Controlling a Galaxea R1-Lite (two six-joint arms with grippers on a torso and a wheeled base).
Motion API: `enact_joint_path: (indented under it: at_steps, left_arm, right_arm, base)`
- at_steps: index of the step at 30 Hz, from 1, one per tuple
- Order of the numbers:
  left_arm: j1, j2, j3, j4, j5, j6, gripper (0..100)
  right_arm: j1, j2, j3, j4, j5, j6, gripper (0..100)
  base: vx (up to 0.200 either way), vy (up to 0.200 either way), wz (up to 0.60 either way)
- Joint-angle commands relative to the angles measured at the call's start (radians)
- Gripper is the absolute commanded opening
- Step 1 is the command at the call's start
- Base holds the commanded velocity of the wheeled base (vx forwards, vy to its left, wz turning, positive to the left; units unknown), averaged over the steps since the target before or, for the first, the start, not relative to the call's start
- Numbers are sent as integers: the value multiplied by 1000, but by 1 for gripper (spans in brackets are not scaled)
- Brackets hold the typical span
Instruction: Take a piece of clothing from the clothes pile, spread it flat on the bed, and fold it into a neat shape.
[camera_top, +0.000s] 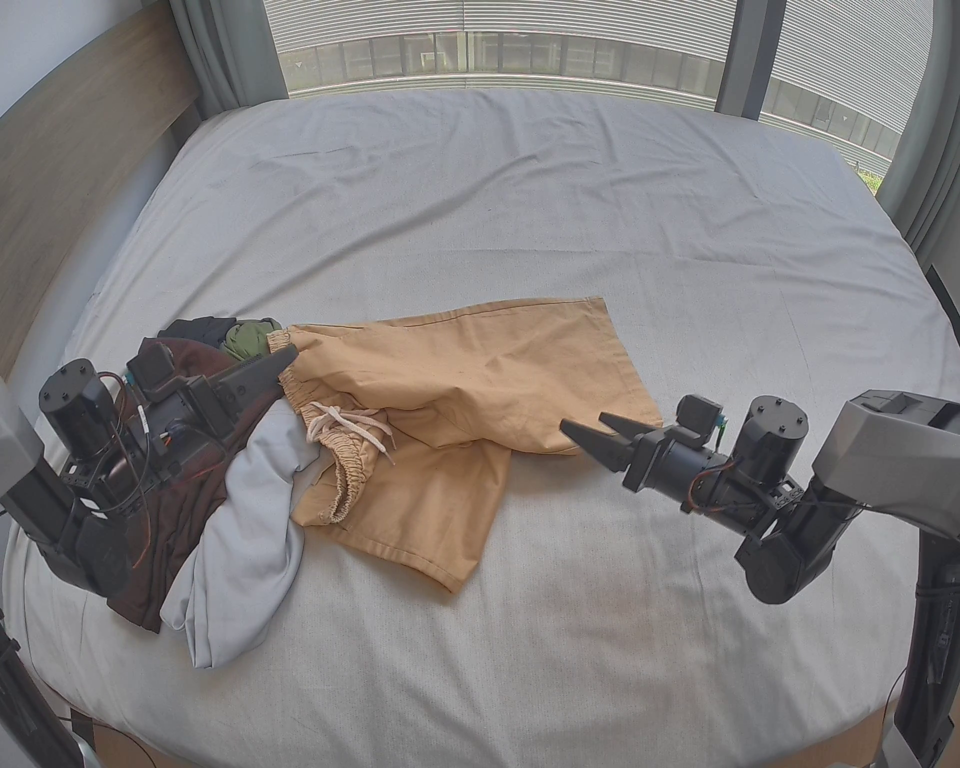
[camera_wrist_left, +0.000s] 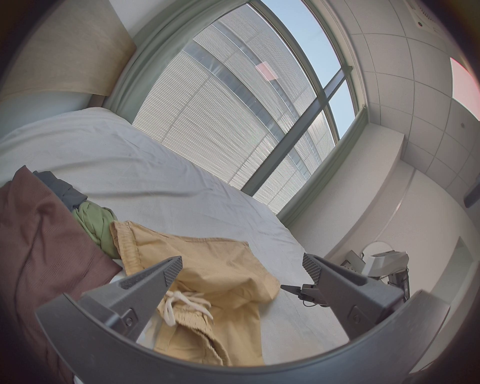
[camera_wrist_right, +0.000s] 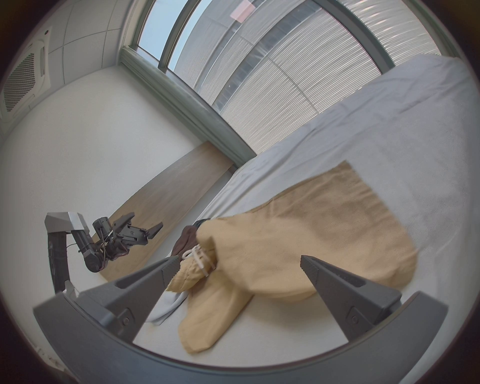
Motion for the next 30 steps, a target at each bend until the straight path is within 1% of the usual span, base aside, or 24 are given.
enact_joint_path:
  at_steps: [1, 4, 11, 13, 16, 27, 30]
  left_arm:
    - [5, -67, 90, 0, -28, 32, 100]
    - [2, -58, 106, 0, -28, 72, 100]
    - [2, -27, 109, 0, -28, 139, 100]
    - [0, -16, 112, 0, -27, 151, 100]
    - [3, -4, 115, 0, -27, 158, 100]
    - [0, 4, 115, 0, -27, 165, 100]
    - [0, 4, 115, 0, -27, 167, 100]
  right_arm:
    - [74, 28, 38, 4, -4, 1, 100]
    - [115, 59, 33, 9, -10, 1, 100]
    - [137, 108, 1, 10, -24, 2, 100]
    - [149, 127, -5, 10, -41, 2, 100]
    - [161, 148, -13, 9, -51, 2, 100]
    - [168, 216, -45, 3, -54, 7, 100]
    - [184, 229, -59, 3, -56, 25, 100]
  base:
    - [0, 0, 0]
    - [0, 0, 0]
    - [0, 0, 0]
    - [0, 0, 0]
    - [0, 0, 0]
    - [0, 0, 0]
    - [0, 0, 0]
